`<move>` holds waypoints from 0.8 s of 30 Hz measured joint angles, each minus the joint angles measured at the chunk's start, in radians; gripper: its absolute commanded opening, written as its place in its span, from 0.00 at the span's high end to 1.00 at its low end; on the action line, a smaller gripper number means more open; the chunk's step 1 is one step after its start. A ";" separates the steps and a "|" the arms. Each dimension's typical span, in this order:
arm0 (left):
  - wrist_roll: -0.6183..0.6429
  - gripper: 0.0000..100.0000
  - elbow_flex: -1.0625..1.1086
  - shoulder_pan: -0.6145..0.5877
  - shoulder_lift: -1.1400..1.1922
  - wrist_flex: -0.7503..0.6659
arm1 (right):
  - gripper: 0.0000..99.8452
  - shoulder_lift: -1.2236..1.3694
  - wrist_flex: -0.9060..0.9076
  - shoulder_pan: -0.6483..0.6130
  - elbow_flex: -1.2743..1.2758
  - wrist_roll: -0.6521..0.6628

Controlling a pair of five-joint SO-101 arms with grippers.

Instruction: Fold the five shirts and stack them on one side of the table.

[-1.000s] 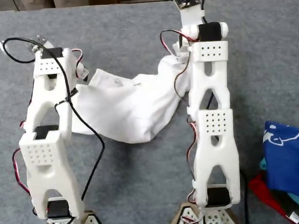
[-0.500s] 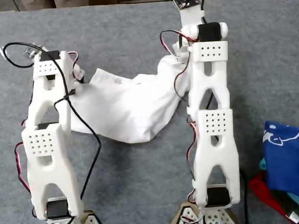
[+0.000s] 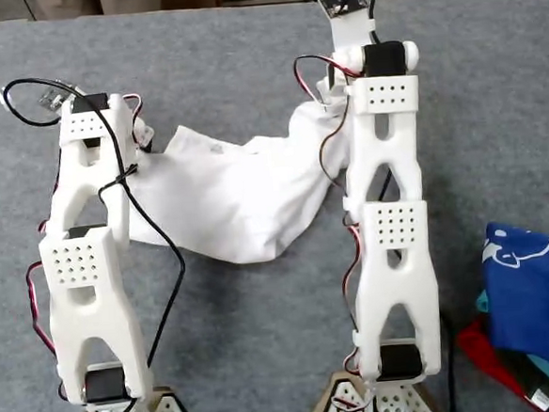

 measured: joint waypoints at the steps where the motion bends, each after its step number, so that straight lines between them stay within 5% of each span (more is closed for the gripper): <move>1: 0.000 0.98 0.000 0.000 0.000 0.000 | 1.00 0.000 0.000 0.000 0.000 0.000; 13: -0.051 0.98 -0.028 -0.018 0.008 0.032 | 0.99 0.000 -0.011 0.000 -0.002 0.000; 24: -0.232 0.98 -0.563 -0.068 0.014 0.408 | 0.99 -0.109 0.000 -0.009 -0.060 0.034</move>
